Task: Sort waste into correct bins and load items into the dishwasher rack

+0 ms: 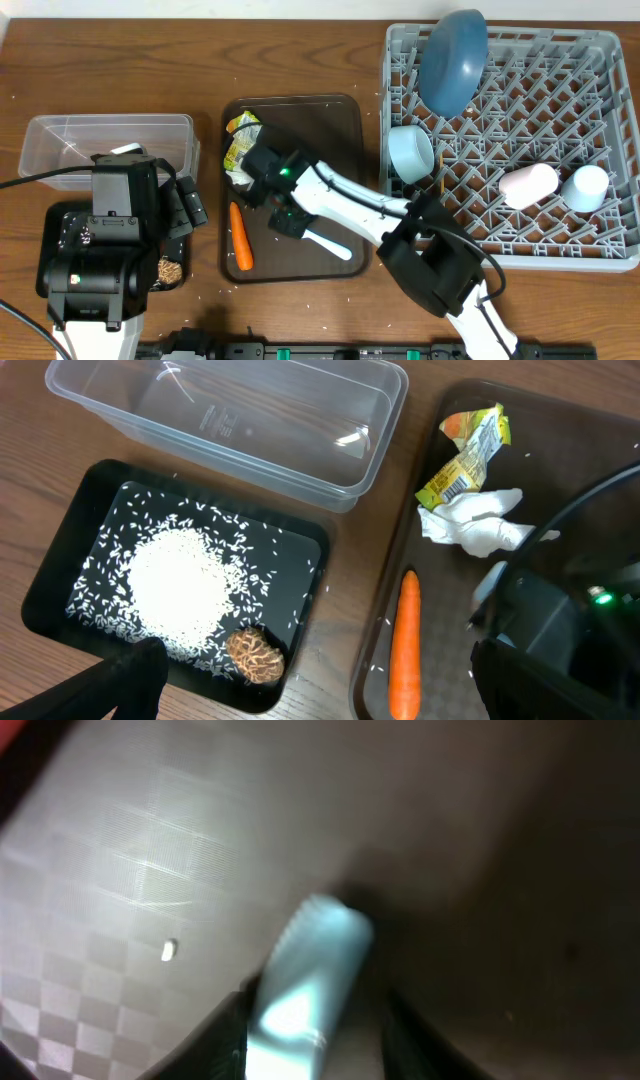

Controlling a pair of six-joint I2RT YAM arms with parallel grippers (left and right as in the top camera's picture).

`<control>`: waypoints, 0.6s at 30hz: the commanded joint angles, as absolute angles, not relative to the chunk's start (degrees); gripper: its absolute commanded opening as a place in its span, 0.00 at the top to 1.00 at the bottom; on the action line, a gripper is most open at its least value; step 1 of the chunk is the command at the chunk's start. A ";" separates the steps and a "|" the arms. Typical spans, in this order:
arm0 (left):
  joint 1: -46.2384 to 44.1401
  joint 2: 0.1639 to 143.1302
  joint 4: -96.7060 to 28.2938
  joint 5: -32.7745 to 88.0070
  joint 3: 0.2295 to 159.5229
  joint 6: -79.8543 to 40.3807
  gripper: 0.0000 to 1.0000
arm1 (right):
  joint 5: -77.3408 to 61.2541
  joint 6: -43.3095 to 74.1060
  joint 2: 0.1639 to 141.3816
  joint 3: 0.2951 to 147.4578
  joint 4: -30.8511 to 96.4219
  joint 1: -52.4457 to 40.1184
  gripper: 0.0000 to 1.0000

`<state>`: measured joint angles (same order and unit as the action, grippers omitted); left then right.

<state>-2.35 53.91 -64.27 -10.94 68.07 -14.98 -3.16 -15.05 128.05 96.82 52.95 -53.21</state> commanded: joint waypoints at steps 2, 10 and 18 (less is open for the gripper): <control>-2.26 53.91 -64.45 -11.88 68.86 -15.27 0.02 | 1.23 -14.35 130.98 96.75 52.16 -55.22 0.92; -2.26 53.91 -64.45 -11.86 68.86 -15.27 0.02 | 1.34 -13.72 130.98 96.75 51.94 -54.94 0.99; -2.26 53.91 -64.45 -11.88 68.86 -15.27 0.02 | 1.96 -12.84 130.96 96.75 52.31 -55.00 0.99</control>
<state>-2.35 53.91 -64.29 -10.92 68.07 -15.00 0.05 -13.82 128.64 97.71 51.86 -54.78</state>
